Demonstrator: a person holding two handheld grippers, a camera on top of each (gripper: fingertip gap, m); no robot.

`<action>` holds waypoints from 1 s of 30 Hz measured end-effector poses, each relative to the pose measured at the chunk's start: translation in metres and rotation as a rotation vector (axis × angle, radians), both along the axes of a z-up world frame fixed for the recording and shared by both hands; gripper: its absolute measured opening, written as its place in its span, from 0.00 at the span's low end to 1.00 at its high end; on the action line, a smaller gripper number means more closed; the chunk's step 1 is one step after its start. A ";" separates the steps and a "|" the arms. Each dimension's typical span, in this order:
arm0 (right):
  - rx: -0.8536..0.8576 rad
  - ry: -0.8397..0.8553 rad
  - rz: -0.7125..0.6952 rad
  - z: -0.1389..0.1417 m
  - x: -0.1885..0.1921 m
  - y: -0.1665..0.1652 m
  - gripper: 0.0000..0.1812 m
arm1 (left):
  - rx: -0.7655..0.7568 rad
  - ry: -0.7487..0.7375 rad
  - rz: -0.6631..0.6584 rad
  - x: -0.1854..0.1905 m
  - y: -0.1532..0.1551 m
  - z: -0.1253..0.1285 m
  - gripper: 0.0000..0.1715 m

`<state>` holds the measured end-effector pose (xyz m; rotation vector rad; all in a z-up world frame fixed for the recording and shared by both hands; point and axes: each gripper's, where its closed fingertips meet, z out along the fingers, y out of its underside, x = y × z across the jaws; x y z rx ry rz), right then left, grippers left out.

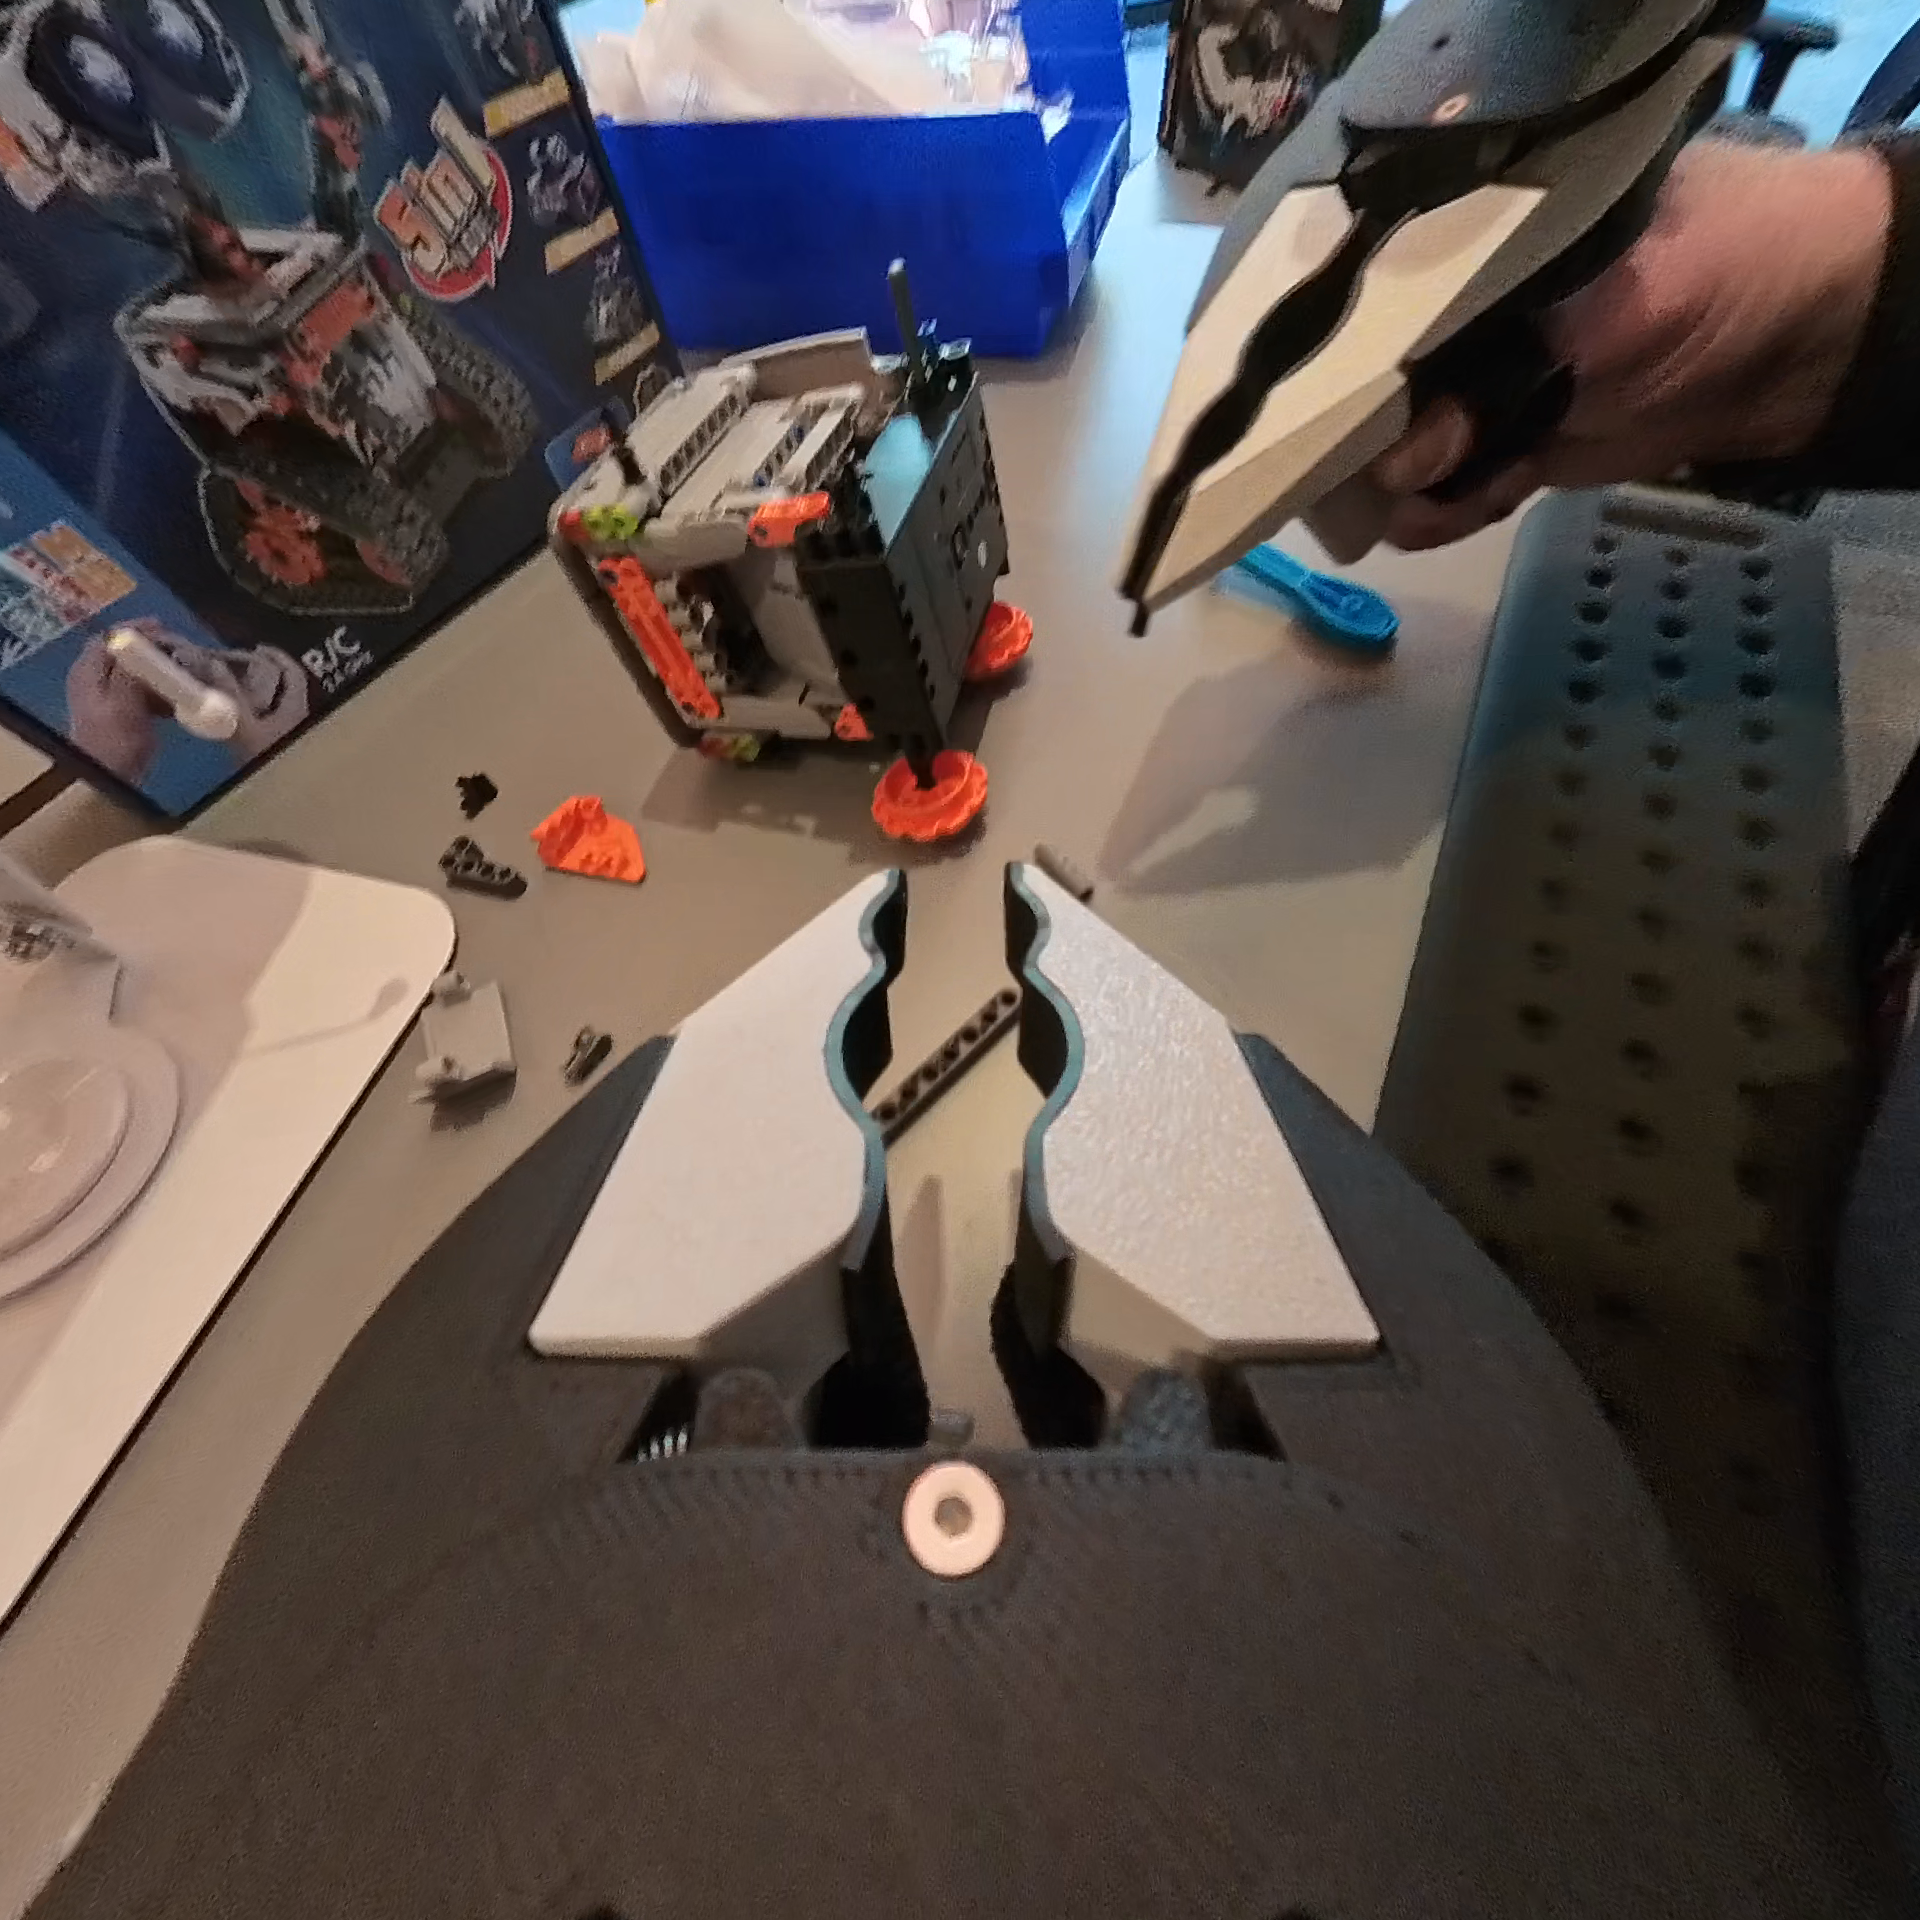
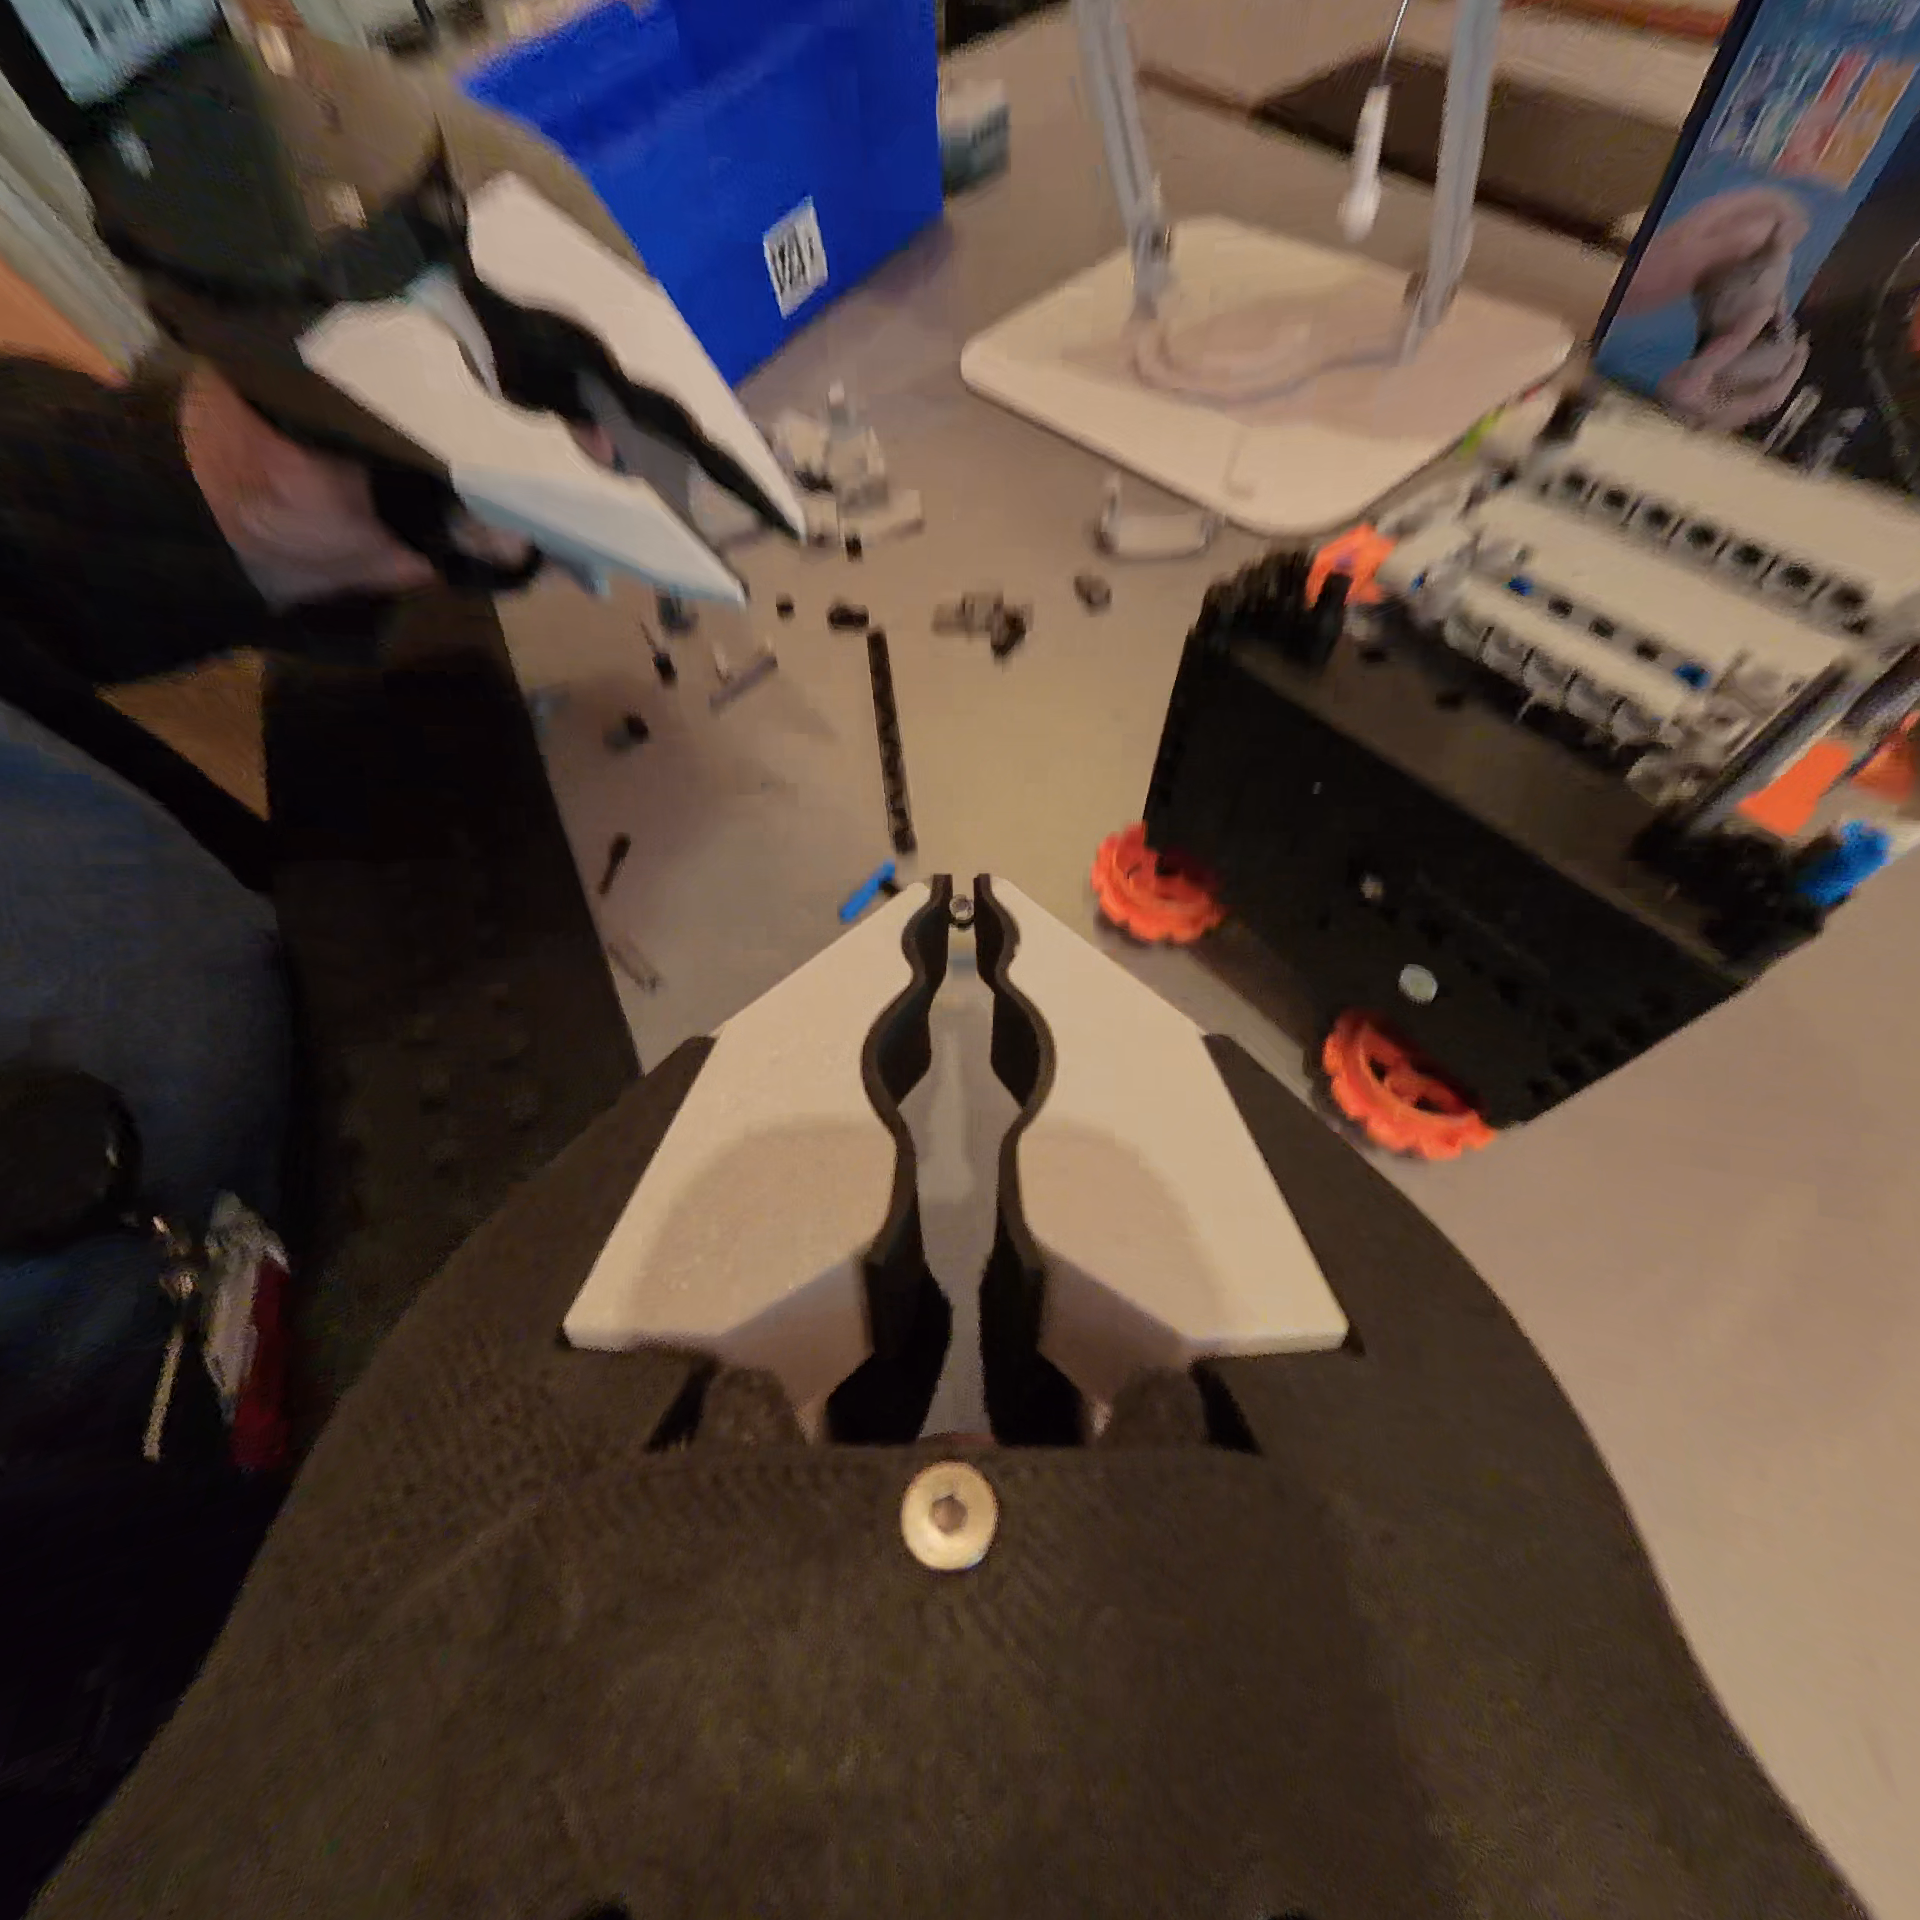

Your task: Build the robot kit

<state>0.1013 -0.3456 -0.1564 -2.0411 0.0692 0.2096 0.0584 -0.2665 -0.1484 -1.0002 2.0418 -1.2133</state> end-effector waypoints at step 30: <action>-0.194 -0.002 0.144 -0.064 -0.043 0.002 0.01 | 0.113 0.423 -0.045 -0.004 0.048 -0.092 0.04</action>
